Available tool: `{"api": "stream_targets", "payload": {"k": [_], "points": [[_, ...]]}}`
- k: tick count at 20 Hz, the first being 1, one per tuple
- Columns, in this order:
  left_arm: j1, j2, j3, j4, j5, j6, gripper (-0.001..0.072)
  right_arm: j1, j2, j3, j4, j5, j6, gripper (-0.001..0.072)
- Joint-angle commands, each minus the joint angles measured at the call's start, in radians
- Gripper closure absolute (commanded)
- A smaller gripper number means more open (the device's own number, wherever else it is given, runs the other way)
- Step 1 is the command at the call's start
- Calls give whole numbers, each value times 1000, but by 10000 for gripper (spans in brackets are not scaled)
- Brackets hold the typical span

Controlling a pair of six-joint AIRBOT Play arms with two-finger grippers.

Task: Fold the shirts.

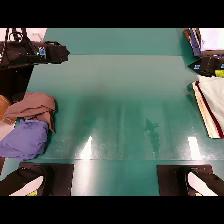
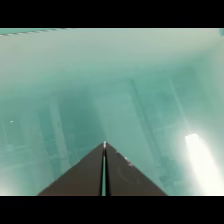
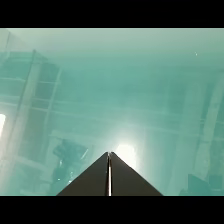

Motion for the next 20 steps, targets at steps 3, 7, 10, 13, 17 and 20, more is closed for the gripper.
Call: {"api": "stream_targets", "payload": {"k": [3,7,10,13,17,20], "points": [[10,2,1,50,-2,11,682,1,1,1,0,0,0,690],[86,-3,-31,341,-280,-12,14,1,1,1,1,0,0,690],[160,-3,-181,458,-281,-11,57,1,1,1,1,-8,0,690],[238,-3,-393,458,-129,-30,57,1,1,1,1,-7,1,690],[322,-5,-593,457,15,-55,58,1,1,1,1,-7,1,690],[337,-5,-609,459,26,-53,291,1,1,1,1,-8,1,690]]}}
